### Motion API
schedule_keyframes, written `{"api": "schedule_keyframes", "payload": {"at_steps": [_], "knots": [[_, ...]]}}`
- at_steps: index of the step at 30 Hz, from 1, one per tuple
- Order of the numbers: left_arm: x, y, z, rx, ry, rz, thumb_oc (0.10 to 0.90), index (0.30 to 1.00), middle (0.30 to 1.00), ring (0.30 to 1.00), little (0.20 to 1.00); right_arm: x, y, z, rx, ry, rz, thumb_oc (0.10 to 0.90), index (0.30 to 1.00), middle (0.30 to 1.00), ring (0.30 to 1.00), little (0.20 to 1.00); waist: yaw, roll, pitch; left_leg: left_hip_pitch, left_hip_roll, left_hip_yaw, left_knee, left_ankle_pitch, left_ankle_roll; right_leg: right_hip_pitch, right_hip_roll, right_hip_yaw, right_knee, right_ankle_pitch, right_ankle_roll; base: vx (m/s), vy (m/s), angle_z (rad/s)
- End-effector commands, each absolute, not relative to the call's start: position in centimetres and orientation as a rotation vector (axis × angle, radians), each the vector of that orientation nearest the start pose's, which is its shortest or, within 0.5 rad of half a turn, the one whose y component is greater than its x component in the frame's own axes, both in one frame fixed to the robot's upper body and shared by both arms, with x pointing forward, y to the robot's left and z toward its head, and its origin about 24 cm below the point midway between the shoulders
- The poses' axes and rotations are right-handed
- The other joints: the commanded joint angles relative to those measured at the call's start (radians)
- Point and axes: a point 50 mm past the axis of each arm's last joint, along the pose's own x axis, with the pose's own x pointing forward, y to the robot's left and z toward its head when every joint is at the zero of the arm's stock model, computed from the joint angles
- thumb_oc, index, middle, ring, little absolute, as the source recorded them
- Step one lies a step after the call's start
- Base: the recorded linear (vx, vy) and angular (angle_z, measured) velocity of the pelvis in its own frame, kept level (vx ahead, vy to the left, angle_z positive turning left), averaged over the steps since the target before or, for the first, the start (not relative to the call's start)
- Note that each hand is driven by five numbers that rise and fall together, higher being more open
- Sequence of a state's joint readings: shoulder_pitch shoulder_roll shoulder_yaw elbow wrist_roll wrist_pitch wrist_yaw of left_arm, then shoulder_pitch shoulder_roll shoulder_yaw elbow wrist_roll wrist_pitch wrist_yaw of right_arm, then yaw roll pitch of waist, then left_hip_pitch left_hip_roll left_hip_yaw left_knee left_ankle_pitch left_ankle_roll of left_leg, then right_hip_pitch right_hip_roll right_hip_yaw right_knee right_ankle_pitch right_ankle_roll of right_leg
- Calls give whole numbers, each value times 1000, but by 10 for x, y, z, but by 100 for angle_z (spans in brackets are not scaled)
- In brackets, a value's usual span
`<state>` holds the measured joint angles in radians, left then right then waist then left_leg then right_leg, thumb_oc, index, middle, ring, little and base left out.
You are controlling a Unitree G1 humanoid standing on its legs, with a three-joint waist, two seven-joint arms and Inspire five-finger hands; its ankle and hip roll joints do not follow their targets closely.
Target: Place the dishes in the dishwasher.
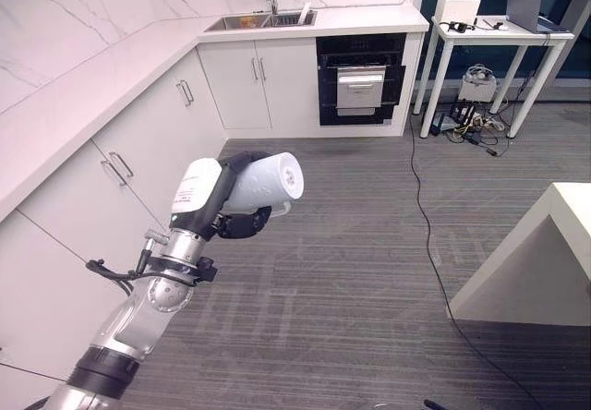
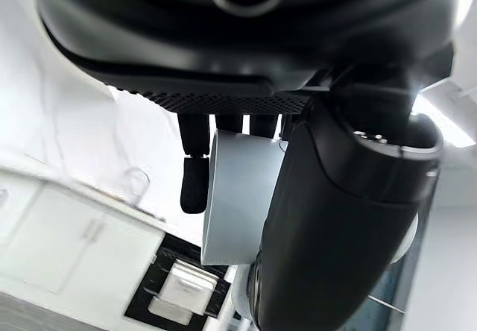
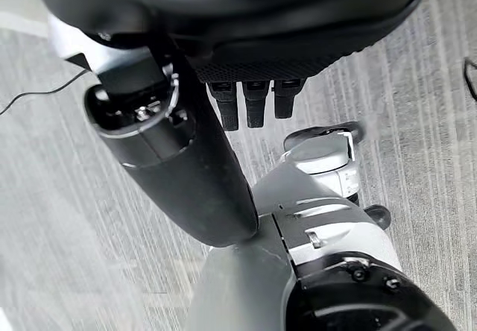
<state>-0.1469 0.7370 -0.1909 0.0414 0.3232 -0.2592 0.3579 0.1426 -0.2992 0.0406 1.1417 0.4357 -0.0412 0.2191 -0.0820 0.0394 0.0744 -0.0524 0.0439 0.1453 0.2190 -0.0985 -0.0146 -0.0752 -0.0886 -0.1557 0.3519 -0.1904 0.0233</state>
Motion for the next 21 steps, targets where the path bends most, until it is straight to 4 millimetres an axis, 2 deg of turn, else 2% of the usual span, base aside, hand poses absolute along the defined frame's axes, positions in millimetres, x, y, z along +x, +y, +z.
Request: {"api": "schedule_keyframes", "payload": {"at_steps": [1,2,3,4,5,7,9,10,12,14,15,16,17,18,19,20,21], "knots": [[276,231,177,922,-745,245,400,300,300,300,300,91,-244,-150,192,1036,-152,800,900,900,900,900,-18,-3,29,10,30,-25,81,-101,-12,50,24,9,-52,-10,58,105,-59,20],[275,230,174,921,-744,248,400,300,300,300,300,96,-242,-150,177,1024,-139,800,900,900,900,900,-9,-14,39,27,9,-23,81,-79,-3,59,24,25,-52,-10,44,193,-64,23],[274,230,171,917,-740,252,400,300,300,300,300,102,-241,-148,167,1011,-133,800,900,900,900,900,11,-37,64,31,-24,-34,81,-17,1,84,19,45,-52,-12,28,200,-54,14],[274,230,171,917,-735,248,400,300,300,300,300,103,-242,-147,170,1003,-141,800,900,900,900,900,23,-43,78,-9,-31,-44,103,39,-4,91,25,52,-52,-7,18,226,20,-2],[274,230,173,920,-734,240,400,300,300,300,300,103,-247,-146,176,989,-153,800,900,900,900,900,27,-34,95,-53,-26,-46,99,82,-16,100,42,50,-52,-10,13,207,138,-7],[274,232,172,924,-726,232,400,300,300,300,300,102,-252,-145,158,981,-161,800,900,900,900,900,23,8,114,-125,9,-40,81,117,-42,122,86,39,-52,-34,11,271,250,15],[274,234,171,919,-724,224,400,300,300,300,300,98,-259,-144,138,984,-193,800,900,900,900,900,29,27,122,-224,42,-44,81,143,-64,151,103,26,-52,-59,10,331,293,30],[274,237,171,918,-725,221,400,300,300,300,300,95,-265,-143,120,989,-226,800,900,900,900,900,30,29,116,-252,45,-44,81,130,-59,168,104,34,-52,-75,11,389,350,13],[275,238,172,930,-721,204,400,300,300,300,300,87,-273,-144,90,997,-323,800,900,900,900,900,33,15,96,-228,13,-26,81,68,-27,206,87,51,-52,-97,32,430,348,-15],[276,236,173,944,-722,181,400,300,300,300,300,81,-274,-145,95,1002,-363,800,900,900,900,900,37,13,83,-208,-5,-31,81,42,-5,227,88,50,-52,-94,39,361,247,-38],[277,233,172,954,-720,156,400,300,300,300,300,78,-271,-146,99,1008,-377,800,900,900,900,900,32,9,75,-175,-27,-34,81,12,17,254,81,32,-52,-54,54,423,325,-23],[278,230,172,967,-727,138,400,300,300,300,300,77,-267,-147,111,999,-389,800,900,900,900,900,24,10,74,-146,-44,-39,81,-13,45,229,71,23,37,11,79,399,366,-24],[279,229,172,984,-729,130,400,300,300,300,300,79,-262,-148,127,986,-390,800,900,900,900,900,15,10,73,-117,-63,-35,81,-40,76,159,58,22,203,91,118,299,340,-13],[279,230,172,994,-724,133,400,300,300,300,300,81,-259,-147,127,975,-379,800,900,900,900,900,11,17,70,-107,-61,-26,81,-50,88,117,61,9,267,138,136,227,262,4],[279,232,172,1002,-716,142,400,300,300,300,300,84,-257,-147,122,969,-360,800,900,900,900,900,8,23,71,-91,-59,-17,81,-60,93,77,54,-5,316,155,143,236,159,17],[279,234,173,1006,-712,150,400,300,300,300,300,89,-255,-146,119,956,-335,800,900,900,900,900,-1,22,75,-59,-63,-5,81,-79,95,28,59,-11,312,130,136,249,85,-3],[280,234,174,1003,-716,150,400,300,300,300,300,92,-255,-144,115,944,-320,800,900,900,900,900,-14,28,77,-41,-62,-6,81,-82,90,-1,77,-18,251,123,118,362,8,-48]]}}
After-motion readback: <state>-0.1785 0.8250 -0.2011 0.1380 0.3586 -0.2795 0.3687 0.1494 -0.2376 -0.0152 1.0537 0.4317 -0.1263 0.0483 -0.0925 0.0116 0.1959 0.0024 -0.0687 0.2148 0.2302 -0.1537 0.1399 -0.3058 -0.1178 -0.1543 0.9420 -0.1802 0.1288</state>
